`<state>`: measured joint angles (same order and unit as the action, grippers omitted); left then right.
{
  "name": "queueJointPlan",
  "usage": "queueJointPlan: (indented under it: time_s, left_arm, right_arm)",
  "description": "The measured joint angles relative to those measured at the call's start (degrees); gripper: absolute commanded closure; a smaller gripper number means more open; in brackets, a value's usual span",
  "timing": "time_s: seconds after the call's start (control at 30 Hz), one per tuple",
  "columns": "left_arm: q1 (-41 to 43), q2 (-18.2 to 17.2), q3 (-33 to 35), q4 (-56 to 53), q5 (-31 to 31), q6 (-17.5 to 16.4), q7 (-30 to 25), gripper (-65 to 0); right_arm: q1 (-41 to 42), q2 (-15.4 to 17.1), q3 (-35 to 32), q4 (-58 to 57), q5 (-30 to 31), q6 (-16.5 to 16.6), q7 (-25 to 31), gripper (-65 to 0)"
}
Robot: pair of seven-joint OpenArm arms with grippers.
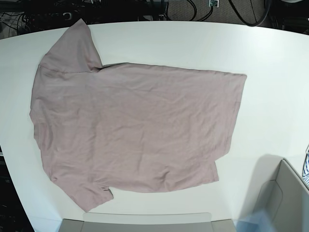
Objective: Fold the T-shirt properly
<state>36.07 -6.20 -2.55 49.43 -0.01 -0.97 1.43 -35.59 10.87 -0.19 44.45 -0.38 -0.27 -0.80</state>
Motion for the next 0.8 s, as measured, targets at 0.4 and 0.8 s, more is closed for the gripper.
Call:
queueJointPlan:
  time_s: [0.4, 0.8]
  left_arm:
    - [16.72, -0.68, -7.61, 36.48, -0.02, 0.72, 10.73, -0.1]
    - [23.65, -0.63, -13.05, 59.89, -0.07, 0.59, 12.0, -0.1]
  right_arm:
    - [-21.86, 6.47, 0.57, 33.27, 3.69, -0.07, -0.46, -0.3]
    - [-32.68, 15.23, 11.15, 59.78, 24.65, -0.48, -0.46, -0.3]
